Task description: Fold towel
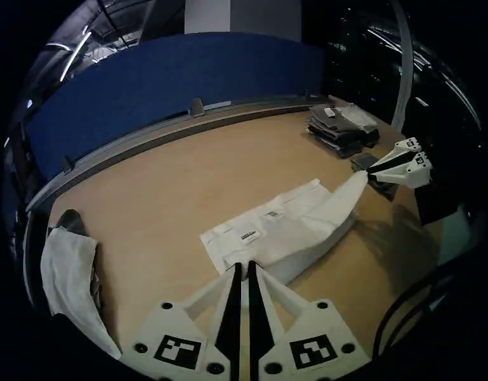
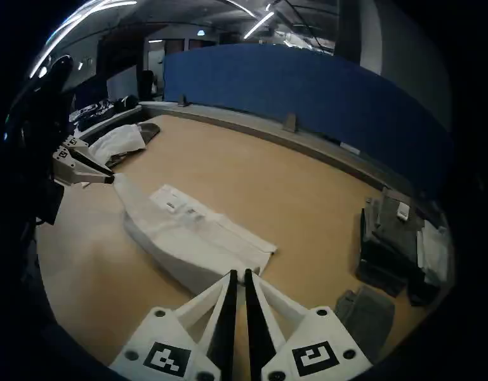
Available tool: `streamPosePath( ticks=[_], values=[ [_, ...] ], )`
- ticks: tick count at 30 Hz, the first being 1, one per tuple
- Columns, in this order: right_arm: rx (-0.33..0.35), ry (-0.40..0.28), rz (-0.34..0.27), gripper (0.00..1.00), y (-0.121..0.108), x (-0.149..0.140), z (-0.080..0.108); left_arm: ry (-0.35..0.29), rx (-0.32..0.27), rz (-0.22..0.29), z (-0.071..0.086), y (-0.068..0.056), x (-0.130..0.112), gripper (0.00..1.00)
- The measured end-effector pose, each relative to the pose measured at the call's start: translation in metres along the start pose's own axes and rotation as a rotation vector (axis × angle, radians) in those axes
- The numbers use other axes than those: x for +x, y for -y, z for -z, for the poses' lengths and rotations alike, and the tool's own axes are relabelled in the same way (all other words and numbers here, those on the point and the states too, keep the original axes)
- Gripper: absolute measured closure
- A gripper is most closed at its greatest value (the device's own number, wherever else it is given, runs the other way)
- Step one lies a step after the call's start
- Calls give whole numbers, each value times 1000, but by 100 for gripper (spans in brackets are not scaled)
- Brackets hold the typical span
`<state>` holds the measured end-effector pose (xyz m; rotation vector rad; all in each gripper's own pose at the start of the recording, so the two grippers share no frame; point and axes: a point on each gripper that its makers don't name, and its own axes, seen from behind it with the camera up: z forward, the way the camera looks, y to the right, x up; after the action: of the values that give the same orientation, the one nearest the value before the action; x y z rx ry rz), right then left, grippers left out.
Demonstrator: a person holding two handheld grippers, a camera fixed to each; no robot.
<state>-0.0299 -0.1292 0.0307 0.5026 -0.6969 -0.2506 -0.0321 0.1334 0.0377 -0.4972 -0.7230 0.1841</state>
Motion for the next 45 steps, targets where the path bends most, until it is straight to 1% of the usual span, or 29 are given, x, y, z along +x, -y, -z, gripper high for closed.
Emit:
streamPosePath(
  ticks=[6,11,19,23,29,32,35,39,43,45],
  values=[
    [-2,10,-13,91,-6,-1,-17,15,10,9,-18,8,-6,93],
    [0,14,-21,91,-6,-2,-27,21,11,20,-27,12,-9,93],
    [-1,26,-21,91,-5,-6,-43,27,19,16,-40,16,-14,93],
    [-9,36,-20,90,-7,-9,-50,33,31,13,-46,21,-15,93],
    [-15,52,-8,86,-8,-14,-58,50,38,0,-55,24,-21,90],
    [-18,55,-6,77,-9,-16,-61,54,39,0,-57,25,-22,89],
    [-25,59,-4,67,-10,-17,-64,57,44,5,-60,27,-23,87],
    [-41,70,6,65,-14,-19,-70,61,60,9,-64,32,-24,83],
    [-49,81,16,61,-16,-23,-74,70,70,4,-68,35,-26,80],
    [-50,84,17,55,-16,-24,-75,74,73,0,-70,36,-27,78]
  ],
)
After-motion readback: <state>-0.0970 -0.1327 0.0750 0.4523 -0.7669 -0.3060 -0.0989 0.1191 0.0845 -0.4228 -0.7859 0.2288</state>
